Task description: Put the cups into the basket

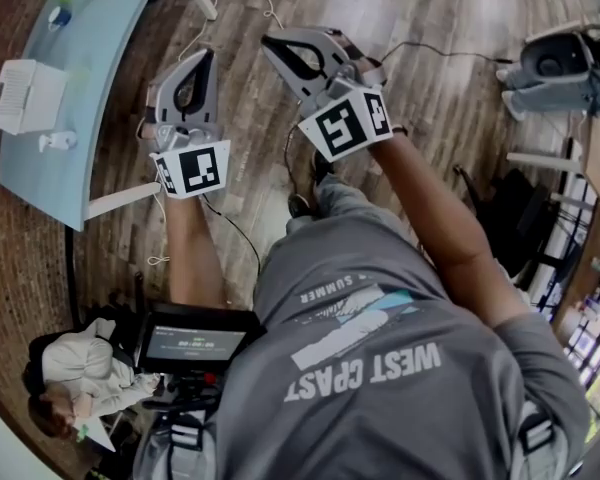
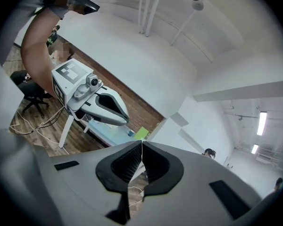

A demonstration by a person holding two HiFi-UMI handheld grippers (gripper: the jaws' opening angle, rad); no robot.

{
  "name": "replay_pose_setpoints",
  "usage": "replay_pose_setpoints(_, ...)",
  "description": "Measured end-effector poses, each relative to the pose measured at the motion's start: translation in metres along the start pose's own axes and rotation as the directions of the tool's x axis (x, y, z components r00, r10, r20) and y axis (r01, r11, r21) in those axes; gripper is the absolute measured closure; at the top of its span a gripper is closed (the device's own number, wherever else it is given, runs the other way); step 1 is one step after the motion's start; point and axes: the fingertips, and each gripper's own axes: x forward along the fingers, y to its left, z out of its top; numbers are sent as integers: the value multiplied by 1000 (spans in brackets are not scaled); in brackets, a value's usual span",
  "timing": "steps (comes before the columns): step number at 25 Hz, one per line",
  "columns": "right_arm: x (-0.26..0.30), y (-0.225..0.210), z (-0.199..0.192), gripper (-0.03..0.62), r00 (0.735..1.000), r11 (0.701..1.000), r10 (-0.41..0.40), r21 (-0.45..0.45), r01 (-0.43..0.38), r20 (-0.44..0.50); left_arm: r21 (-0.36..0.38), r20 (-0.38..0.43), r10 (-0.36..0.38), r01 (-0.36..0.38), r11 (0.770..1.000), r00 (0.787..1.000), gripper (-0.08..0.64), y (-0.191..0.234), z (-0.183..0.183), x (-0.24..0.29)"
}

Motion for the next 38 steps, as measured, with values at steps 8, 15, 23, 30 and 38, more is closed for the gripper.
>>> replay_pose_setpoints(8, 63, -20, -24, 580, 995, 997, 79, 22, -81, 59, 7, -73, 46, -45, 999, 996, 560, 33, -39, 47)
replay_pose_setpoints(15, 96, -51, -37, 580, 989, 993, 115, 2, -116, 94, 17, -112, 96, -95, 995, 989, 560, 53, -56, 86)
replay_pose_setpoints(23, 120, -70, -34, 580, 973, 986, 166, -21, -164, 161, 44, -161, 156, -151, 988, 975, 560, 70, -60, 97)
replay_pose_setpoints(30, 150, -67, -34, 580, 967, 982, 190, -19, -189, 168, 41, -195, 169, -164, 986, 966, 560, 88, -85, 97)
replay_pose_setpoints(38, 205, -68, -35, 580, 968, 980, 197, -17, -196, 153, 13, -203, 170, -171, 985, 964, 560, 115, -131, 103)
